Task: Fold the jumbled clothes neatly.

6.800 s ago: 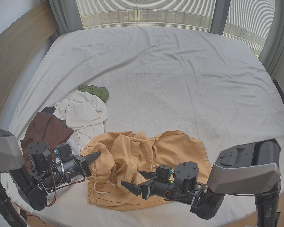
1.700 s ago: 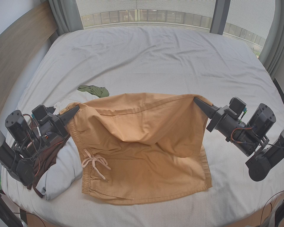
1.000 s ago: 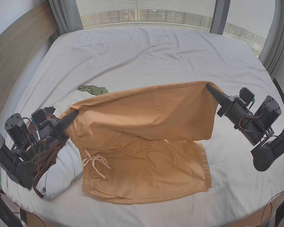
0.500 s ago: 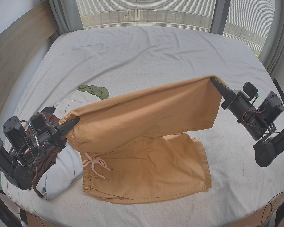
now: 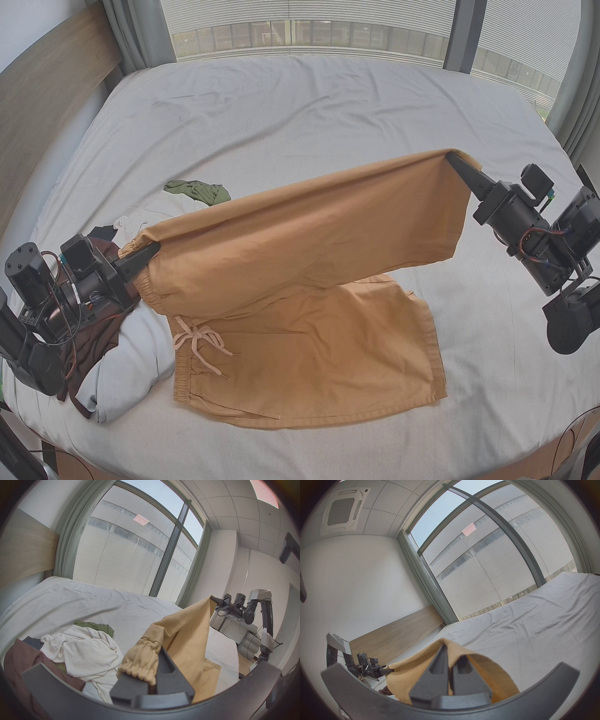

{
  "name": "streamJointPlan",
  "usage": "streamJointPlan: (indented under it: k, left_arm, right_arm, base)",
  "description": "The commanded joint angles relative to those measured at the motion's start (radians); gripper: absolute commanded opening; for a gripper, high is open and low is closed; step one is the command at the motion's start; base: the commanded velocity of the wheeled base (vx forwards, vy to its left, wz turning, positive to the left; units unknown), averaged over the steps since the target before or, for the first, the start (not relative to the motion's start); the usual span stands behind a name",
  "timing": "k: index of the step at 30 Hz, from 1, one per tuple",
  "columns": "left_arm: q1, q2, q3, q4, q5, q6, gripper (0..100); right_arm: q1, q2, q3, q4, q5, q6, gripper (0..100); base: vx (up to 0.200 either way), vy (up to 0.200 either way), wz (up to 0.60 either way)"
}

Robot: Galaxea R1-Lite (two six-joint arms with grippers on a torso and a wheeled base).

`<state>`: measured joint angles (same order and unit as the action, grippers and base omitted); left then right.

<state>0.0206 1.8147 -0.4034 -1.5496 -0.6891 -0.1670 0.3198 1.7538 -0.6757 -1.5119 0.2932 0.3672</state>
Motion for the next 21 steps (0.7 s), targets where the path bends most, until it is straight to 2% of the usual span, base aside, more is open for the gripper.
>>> streamJointPlan:
  k: [1, 10, 16, 21]
  left_arm:
    - [0.002, 0.014, -0.005, 0.000, 0.002, 0.000, 0]
    - [0.047, 0.029, -0.026, 0.000, 0.005, -0.005, 0]
    - [0.045, 0.029, -0.022, 0.000, 0.003, -0.002, 0]
    - [0.015, 0.018, -0.012, 0.000, 0.003, -0.002, 0]
  right_arm:
    - [-0.004, -0.011, 0.001, -0.005, 0.000, -0.001, 0]
    - [-0.048, -0.008, 0.001, -0.001, 0.012, 0.002, 0]
    - [-0.045, -0.007, 0.002, -0.001, 0.012, 0.002, 0]
    - [-0.033, -0.005, 0.012, -0.002, 0.012, 0.002, 0]
  base:
    - [0.000, 0.000, 0.00]
    - [0.000, 0.000, 0.00]
    - [0.000, 0.000, 0.00]
    - [0.000, 0.000, 0.00]
